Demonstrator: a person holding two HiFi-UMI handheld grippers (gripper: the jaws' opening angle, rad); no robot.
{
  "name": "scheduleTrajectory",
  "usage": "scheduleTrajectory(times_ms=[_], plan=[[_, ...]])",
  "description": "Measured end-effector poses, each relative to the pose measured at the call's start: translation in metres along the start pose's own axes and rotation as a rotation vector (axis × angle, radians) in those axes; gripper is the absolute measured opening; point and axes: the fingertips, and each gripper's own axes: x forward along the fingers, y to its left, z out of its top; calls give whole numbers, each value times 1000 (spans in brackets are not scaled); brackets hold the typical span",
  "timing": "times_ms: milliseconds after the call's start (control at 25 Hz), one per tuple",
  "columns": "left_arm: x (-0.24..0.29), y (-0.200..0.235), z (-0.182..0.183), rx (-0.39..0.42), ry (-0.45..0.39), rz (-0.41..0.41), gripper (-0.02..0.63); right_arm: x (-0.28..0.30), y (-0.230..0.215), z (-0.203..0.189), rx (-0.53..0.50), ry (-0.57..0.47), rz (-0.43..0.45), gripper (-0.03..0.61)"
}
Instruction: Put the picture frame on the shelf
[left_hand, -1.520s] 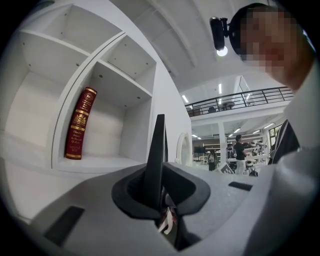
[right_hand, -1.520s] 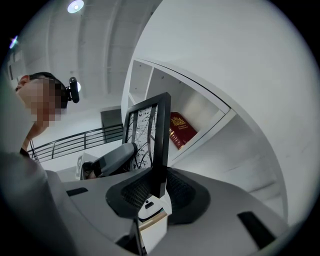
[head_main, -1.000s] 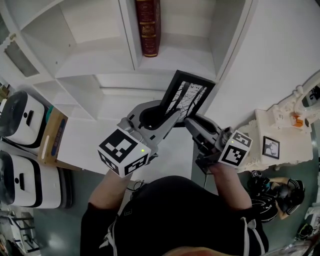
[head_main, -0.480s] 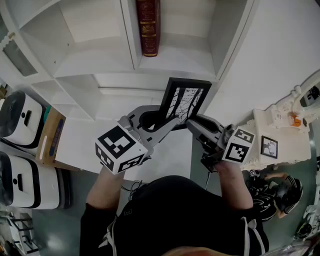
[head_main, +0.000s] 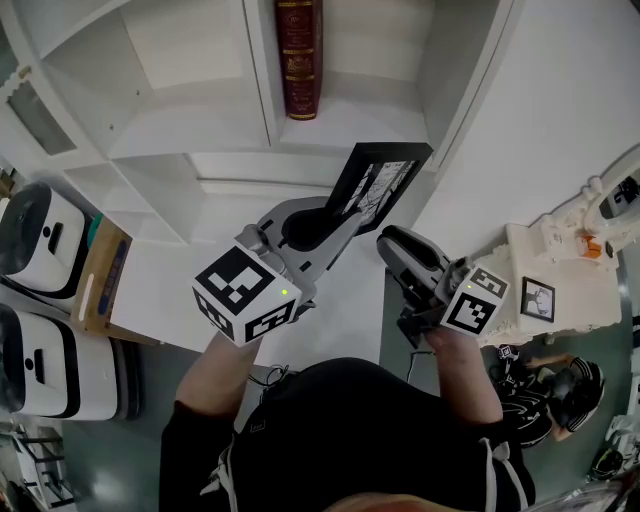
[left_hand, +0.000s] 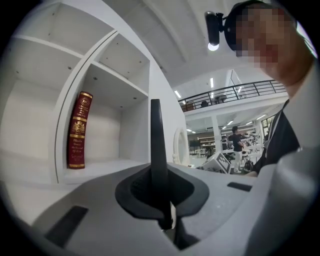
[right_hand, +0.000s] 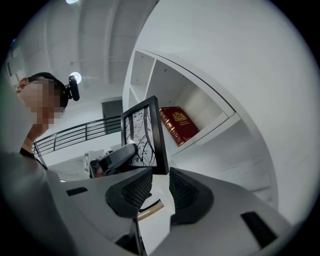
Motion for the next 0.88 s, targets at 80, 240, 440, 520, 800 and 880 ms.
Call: scheduleTrajectory(times_ms=[80,240,440,520,800,880], plan=[[2,5,7,13,-10,15,18,-1,-1,-2,10,0,0,100],[7,22,19,30,-32,61,18,-1,-2,-6,28,4,6,100],[11,45,32,42,-51,123,18,2,4,-11,10,26,19,100],[13,55,36,40,-62,152,18,4,6,-15,12,38,32,100],[27,82,44,45,-82,240,18,4,0,-20,36,43,41,98],[31,89,44,45,-84,262,18,3,-4,-20,42,42,43,98]])
